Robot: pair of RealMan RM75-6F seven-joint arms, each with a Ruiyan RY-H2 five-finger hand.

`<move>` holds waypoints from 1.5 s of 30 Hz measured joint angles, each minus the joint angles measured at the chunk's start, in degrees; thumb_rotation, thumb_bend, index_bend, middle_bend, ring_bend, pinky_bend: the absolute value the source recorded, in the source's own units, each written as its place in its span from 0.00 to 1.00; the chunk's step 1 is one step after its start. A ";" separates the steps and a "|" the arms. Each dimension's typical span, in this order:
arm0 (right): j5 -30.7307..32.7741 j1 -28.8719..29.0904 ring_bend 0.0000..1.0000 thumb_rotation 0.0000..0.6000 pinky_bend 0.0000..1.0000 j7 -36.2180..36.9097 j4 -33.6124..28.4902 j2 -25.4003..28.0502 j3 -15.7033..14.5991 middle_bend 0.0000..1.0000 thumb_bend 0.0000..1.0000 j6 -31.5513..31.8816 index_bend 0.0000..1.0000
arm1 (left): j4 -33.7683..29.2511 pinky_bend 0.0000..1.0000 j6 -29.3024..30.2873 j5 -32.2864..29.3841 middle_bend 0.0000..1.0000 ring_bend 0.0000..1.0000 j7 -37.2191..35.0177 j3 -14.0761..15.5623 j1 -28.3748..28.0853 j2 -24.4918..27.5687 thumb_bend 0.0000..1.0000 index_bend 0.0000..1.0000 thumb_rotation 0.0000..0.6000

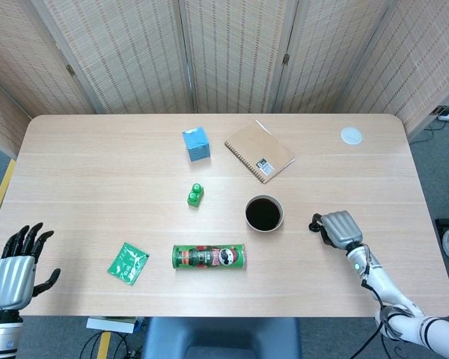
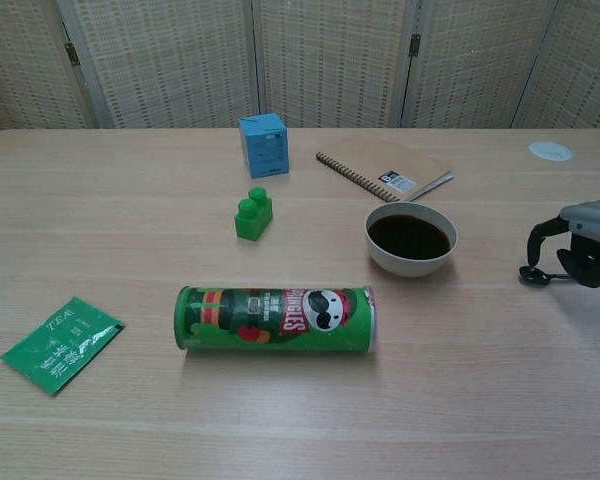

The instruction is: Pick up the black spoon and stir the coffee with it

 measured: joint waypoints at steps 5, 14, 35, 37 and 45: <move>-0.01 1.05 1.00 1.00 1.00 -0.33 0.92 -1.39 -0.21 0.99 0.75 -0.53 0.40 | 0.15 0.14 0.03 -0.05 0.10 0.07 -0.08 0.03 0.13 -0.02 0.31 0.21 1.00; -0.11 1.48 1.00 1.00 1.00 -0.32 1.51 -1.96 -0.70 0.99 0.75 0.01 0.40 | 0.28 0.14 0.25 -0.31 0.10 0.07 -0.19 -0.01 0.47 0.20 0.31 0.21 1.00; -0.82 1.71 1.00 1.00 1.00 -0.03 1.71 -2.22 -2.42 0.99 0.75 0.01 0.40 | 0.20 0.14 0.61 -0.26 0.10 0.07 -0.13 0.23 1.07 0.37 0.31 0.21 1.00; -1.22 1.76 1.00 1.00 1.00 -0.19 1.48 -2.26 -2.73 0.99 0.75 0.08 0.40 | 0.19 0.14 0.74 -0.28 0.10 0.07 -0.22 0.27 1.22 0.46 0.31 0.21 1.00; -3.78 0.90 1.00 1.00 1.00 -0.46 -1.05 -0.17 -4.87 0.99 0.75 1.79 0.40 | 0.20 0.14 0.89 0.11 0.10 0.07 -0.30 0.42 1.40 0.29 0.31 0.21 1.00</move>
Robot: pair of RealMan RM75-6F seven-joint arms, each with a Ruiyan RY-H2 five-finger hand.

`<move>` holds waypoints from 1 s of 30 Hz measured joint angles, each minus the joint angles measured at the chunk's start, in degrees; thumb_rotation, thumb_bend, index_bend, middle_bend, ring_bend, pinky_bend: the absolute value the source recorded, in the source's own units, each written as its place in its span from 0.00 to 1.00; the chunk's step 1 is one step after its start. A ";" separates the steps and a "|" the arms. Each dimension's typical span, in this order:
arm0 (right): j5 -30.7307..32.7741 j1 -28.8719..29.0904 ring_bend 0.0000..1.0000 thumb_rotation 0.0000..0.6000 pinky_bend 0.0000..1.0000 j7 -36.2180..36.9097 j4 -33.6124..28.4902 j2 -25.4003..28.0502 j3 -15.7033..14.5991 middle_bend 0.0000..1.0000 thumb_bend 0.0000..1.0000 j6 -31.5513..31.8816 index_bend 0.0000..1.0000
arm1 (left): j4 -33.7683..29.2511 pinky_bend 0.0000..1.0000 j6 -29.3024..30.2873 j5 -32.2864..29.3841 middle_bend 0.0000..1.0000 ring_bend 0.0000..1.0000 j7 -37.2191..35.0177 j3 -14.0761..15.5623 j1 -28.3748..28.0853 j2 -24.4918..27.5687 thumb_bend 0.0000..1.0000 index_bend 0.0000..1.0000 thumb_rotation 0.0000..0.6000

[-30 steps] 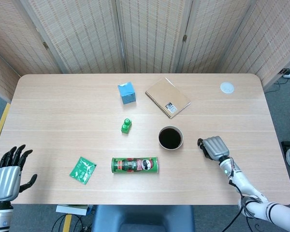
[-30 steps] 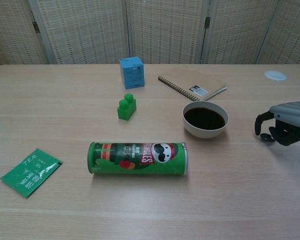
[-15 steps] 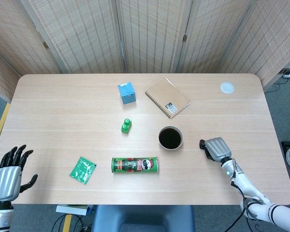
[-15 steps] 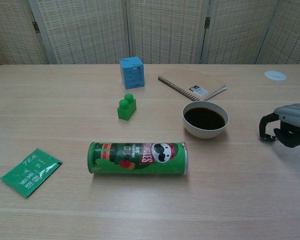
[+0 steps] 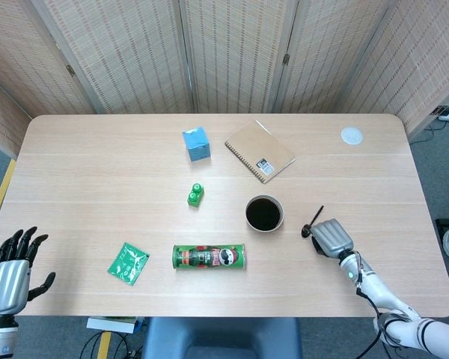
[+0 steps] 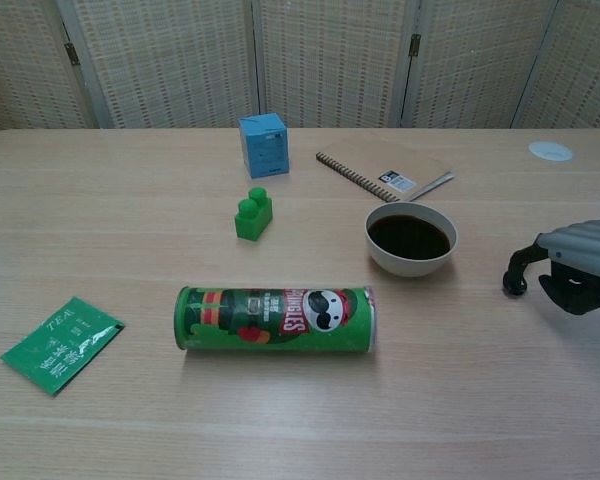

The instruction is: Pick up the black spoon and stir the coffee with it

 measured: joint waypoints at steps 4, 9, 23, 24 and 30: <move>-0.73 -0.56 1.00 1.00 1.00 -0.28 -0.35 1.93 -1.06 0.99 0.75 0.42 0.40 | -0.04 0.14 -0.15 0.16 0.10 0.07 0.23 0.03 -0.08 -0.11 0.31 0.21 1.00; -0.51 -0.47 1.00 1.00 1.00 -0.36 0.52 2.48 -0.98 0.99 0.75 0.03 0.40 | -0.19 0.14 -0.06 0.34 0.10 0.07 0.56 0.13 0.01 -0.29 0.31 0.21 1.00; -2.52 -0.78 1.00 1.00 1.00 0.25 -0.57 2.21 -2.11 0.99 0.75 1.06 0.40 | -0.24 0.14 0.34 0.33 0.10 0.07 0.55 0.38 0.66 -0.11 0.31 0.21 1.00; -2.51 -0.86 1.00 1.00 1.00 0.24 -0.50 2.24 -2.20 0.99 0.75 1.05 0.40 | -0.21 0.14 0.32 0.36 0.10 0.07 0.54 0.39 0.66 -0.15 0.31 0.21 1.00; -2.25 -1.10 1.00 1.00 1.00 -0.07 0.04 2.72 -2.41 0.99 0.75 0.84 0.40 | -0.09 0.14 0.27 0.58 0.10 0.07 0.55 0.36 0.62 -0.39 0.31 0.21 1.00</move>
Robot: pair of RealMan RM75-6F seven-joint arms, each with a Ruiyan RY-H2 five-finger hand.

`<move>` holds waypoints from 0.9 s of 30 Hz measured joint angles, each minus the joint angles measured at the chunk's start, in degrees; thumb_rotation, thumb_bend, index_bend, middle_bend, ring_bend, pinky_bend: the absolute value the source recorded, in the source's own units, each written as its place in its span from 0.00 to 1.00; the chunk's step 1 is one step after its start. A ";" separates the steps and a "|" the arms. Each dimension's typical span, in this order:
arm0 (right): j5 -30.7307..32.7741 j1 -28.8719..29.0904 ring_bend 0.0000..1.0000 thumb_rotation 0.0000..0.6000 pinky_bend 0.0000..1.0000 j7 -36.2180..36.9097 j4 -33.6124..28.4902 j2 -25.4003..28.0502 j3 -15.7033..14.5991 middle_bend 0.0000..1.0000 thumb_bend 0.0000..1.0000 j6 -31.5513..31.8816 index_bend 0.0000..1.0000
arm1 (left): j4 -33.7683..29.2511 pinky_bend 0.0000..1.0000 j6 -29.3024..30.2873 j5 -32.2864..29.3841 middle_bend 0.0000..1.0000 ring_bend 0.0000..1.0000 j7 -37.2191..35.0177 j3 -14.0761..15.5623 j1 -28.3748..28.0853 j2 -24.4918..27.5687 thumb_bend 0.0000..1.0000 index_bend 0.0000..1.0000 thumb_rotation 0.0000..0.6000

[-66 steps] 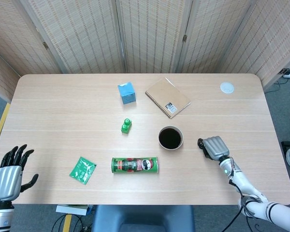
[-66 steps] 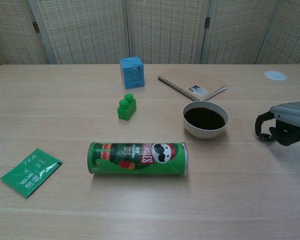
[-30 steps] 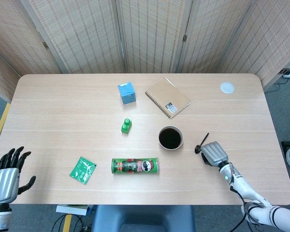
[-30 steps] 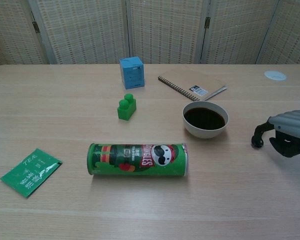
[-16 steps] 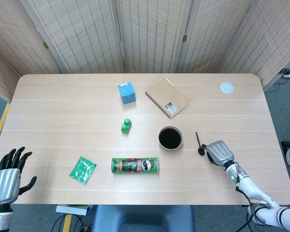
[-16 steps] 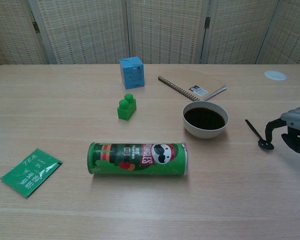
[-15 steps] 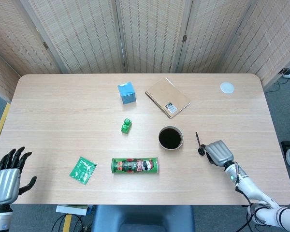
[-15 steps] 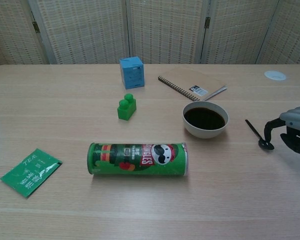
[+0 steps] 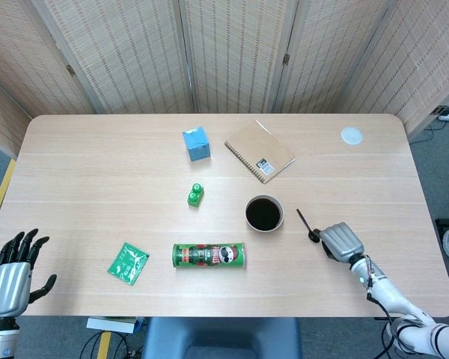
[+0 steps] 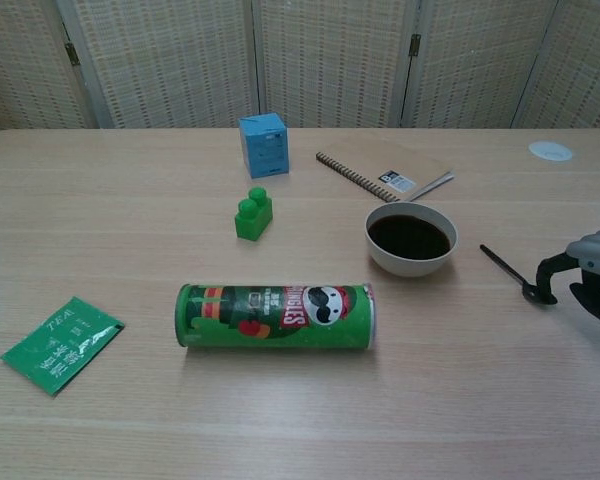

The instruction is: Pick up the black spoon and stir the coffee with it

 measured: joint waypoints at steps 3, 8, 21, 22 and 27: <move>0.34 -0.02 1.00 1.00 1.00 -0.02 0.36 0.35 0.14 0.99 0.75 -0.16 0.40 | 0.09 0.14 -0.04 -0.02 0.10 0.07 -0.01 0.02 0.04 -0.04 0.31 0.21 1.00; 1.22 0.21 1.00 1.00 1.00 -0.12 1.91 0.40 0.63 0.99 0.75 -0.95 0.40 | 0.26 0.14 -0.15 -0.15 0.10 0.07 -0.04 0.03 0.10 -0.10 0.31 0.21 1.00; 0.96 1.55 1.00 1.00 1.00 1.55 4.07 -1.30 2.95 0.99 0.75 0.31 0.40 | 0.34 0.14 -0.01 -0.38 0.10 0.07 -0.08 -0.06 0.34 -0.04 0.31 0.21 1.00; 0.61 1.50 1.00 1.00 1.00 1.63 3.47 -1.13 2.85 0.99 0.75 0.61 0.40 | 0.33 0.14 0.04 -0.42 0.10 0.07 -0.13 -0.07 0.41 0.01 0.31 0.21 1.00; -0.96 0.62 1.00 1.00 1.00 1.09 0.70 0.40 1.08 0.99 0.75 1.57 0.40 | 0.41 0.14 -0.11 -0.42 0.10 0.07 -0.21 0.04 0.47 0.04 0.31 0.21 1.00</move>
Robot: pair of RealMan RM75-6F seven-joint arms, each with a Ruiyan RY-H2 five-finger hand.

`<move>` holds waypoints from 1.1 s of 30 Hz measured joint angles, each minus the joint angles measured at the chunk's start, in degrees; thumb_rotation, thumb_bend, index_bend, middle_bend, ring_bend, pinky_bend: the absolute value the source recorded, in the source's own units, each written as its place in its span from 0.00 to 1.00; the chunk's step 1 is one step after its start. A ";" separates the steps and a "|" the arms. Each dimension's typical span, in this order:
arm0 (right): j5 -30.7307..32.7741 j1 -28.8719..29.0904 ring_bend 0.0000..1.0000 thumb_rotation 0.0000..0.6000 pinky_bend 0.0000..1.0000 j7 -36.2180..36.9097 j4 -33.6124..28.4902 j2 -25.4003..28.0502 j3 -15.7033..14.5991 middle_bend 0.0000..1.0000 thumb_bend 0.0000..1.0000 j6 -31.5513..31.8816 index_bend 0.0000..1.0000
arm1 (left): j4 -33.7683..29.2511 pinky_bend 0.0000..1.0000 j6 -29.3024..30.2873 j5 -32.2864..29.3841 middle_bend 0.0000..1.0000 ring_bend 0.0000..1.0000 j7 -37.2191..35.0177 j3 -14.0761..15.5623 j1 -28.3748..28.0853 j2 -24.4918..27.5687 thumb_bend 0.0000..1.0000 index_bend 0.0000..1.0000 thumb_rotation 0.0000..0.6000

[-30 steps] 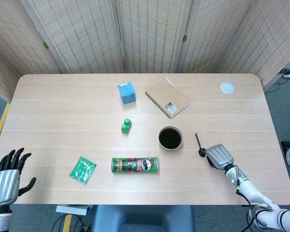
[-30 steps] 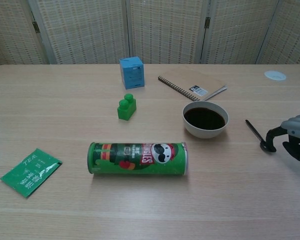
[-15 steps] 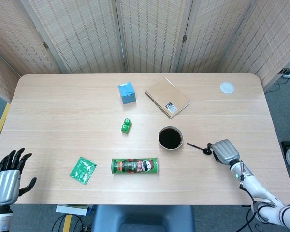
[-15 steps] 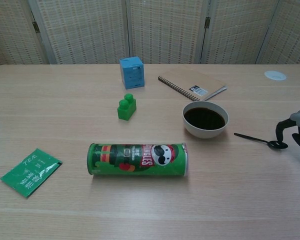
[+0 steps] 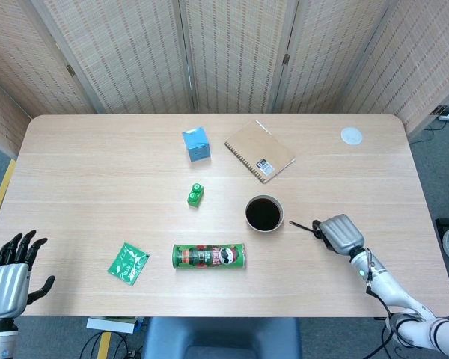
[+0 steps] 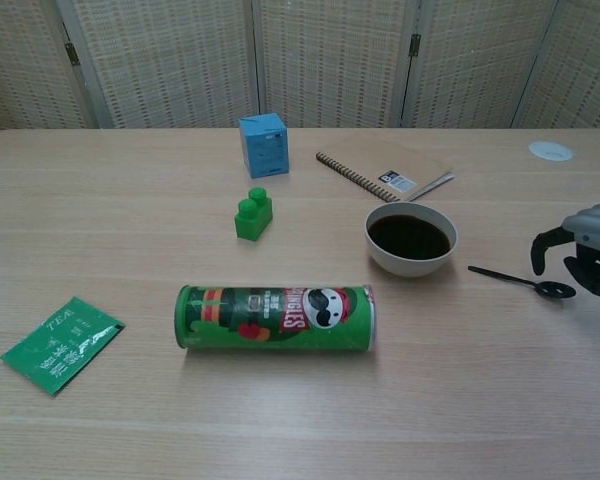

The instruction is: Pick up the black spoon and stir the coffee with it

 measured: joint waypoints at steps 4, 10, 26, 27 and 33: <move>0.05 -1.23 1.00 1.00 1.00 -0.49 -0.59 0.66 -1.24 0.99 0.75 0.10 0.40 | 0.09 0.14 -0.29 0.09 0.10 0.07 -0.04 0.00 -0.16 -0.14 0.31 0.21 1.00; 0.54 -1.57 1.00 1.00 1.00 -0.53 0.77 0.11 -1.60 0.99 0.75 -0.74 0.40 | 0.13 0.14 -0.19 0.20 0.10 0.07 -0.09 -0.02 -0.12 -0.18 0.31 0.21 1.00; 1.62 0.10 1.00 1.00 1.00 -0.08 4.82 -2.07 -0.10 0.99 0.75 -3.38 0.40 | 0.29 0.14 -0.17 -0.15 0.10 0.07 -0.14 0.00 0.19 -0.12 0.31 0.21 1.00; 1.73 0.20 1.00 1.00 1.00 -0.12 4.97 -2.22 0.03 0.99 0.75 -3.49 0.40 | 0.32 0.14 -0.19 -0.17 0.10 0.07 -0.15 -0.01 0.18 -0.13 0.31 0.21 1.00; 1.01 0.21 1.00 1.00 1.00 0.45 4.13 -2.35 0.29 0.99 0.74 -2.14 0.40 | 0.44 0.14 -0.07 -0.25 0.10 0.07 -0.14 -0.01 0.31 -0.20 0.31 0.21 1.00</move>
